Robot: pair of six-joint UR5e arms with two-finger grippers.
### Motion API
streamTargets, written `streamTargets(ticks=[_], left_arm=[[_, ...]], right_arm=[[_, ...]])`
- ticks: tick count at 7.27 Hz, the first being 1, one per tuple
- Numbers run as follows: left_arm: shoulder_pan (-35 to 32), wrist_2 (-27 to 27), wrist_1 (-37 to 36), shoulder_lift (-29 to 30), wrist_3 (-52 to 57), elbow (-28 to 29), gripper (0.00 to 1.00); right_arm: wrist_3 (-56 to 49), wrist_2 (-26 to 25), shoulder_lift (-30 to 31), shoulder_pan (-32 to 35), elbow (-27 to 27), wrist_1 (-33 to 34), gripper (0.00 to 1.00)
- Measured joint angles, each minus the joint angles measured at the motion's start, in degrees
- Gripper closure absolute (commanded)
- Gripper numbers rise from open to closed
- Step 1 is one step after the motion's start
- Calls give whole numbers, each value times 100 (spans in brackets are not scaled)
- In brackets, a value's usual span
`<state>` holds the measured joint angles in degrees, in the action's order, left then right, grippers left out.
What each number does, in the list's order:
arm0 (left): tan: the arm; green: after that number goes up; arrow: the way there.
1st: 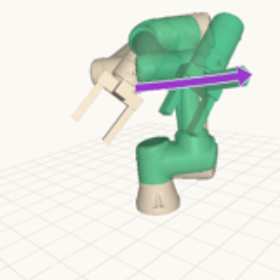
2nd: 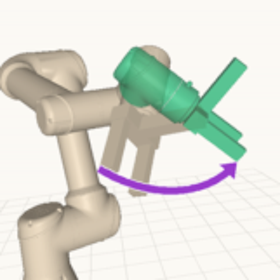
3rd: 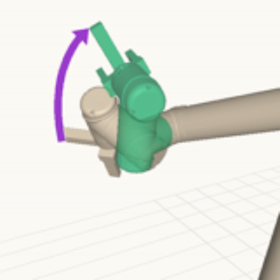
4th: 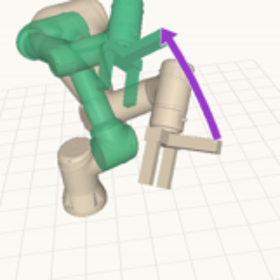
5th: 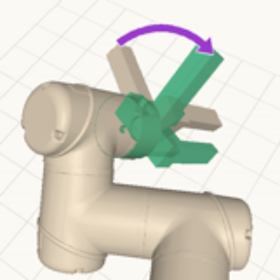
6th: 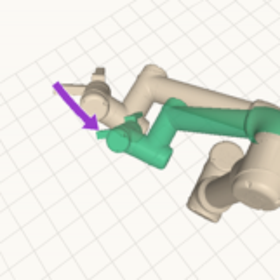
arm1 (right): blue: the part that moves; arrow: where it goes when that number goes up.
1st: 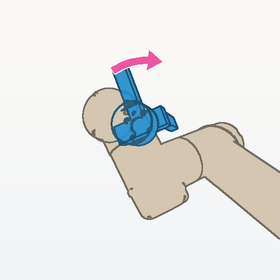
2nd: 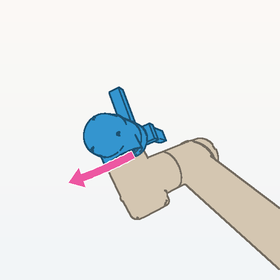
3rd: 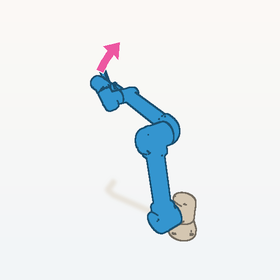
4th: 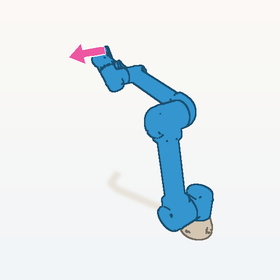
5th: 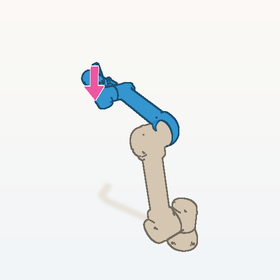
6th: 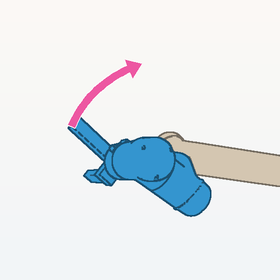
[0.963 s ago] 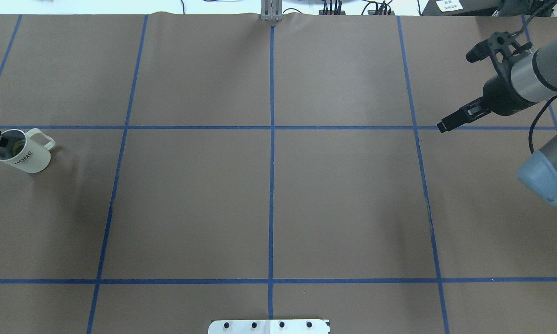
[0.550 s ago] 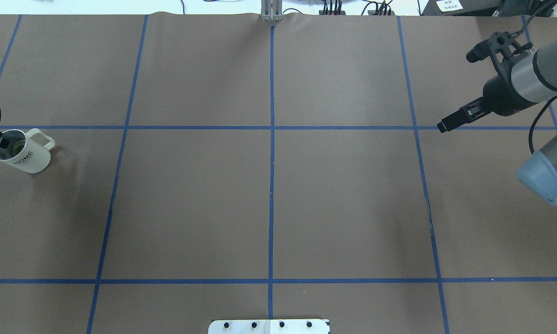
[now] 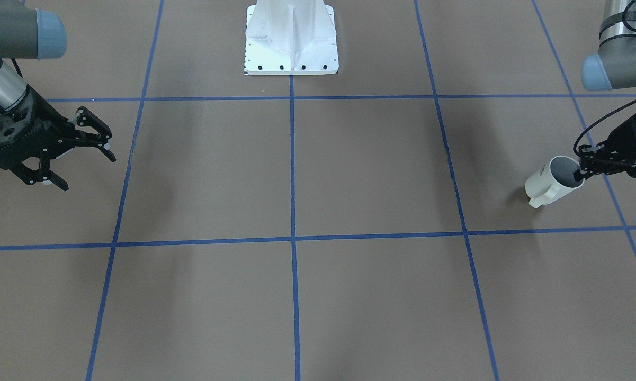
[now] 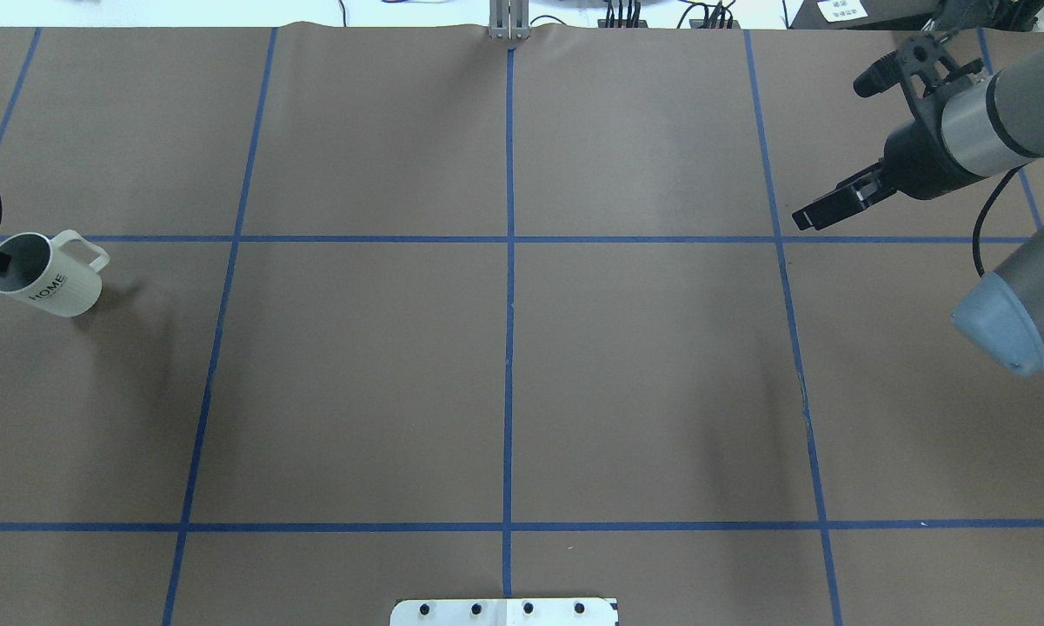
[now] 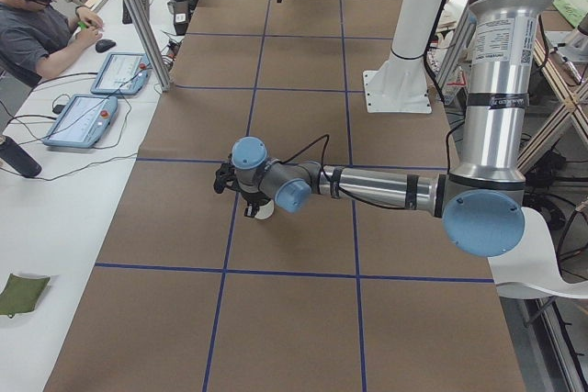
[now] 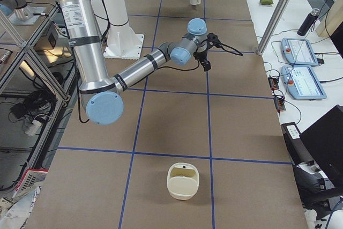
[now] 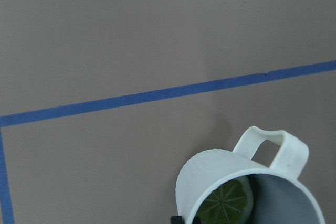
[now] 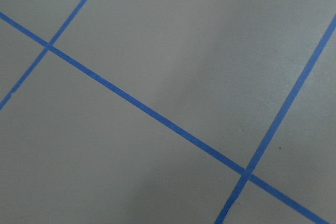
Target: Left arm hands cup to right arm to dump lemon
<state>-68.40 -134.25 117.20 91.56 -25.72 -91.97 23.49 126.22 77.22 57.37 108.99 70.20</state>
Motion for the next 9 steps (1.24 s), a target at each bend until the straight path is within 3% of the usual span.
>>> streamTargets(ticks=[2,5,7,9], left_arm=[[-149,-23,-623,275,-117,-236,100],[-232,-43,-1464,1374,-1503,-257,100],[-220,-223,-1881,2119,-2810,-215,100],[-132,-599,-1972,2728,-4222,-119,100]], right_arm=[[-90,-648,-348,-266,-53,-144,1],[-79,-2075,-1280,-1057,-345,-301,2],[-69,-3966,-1443,-1986,-570,-1181,2],[-65,-5069,-1652,-2677,-1155,-2430,2]])
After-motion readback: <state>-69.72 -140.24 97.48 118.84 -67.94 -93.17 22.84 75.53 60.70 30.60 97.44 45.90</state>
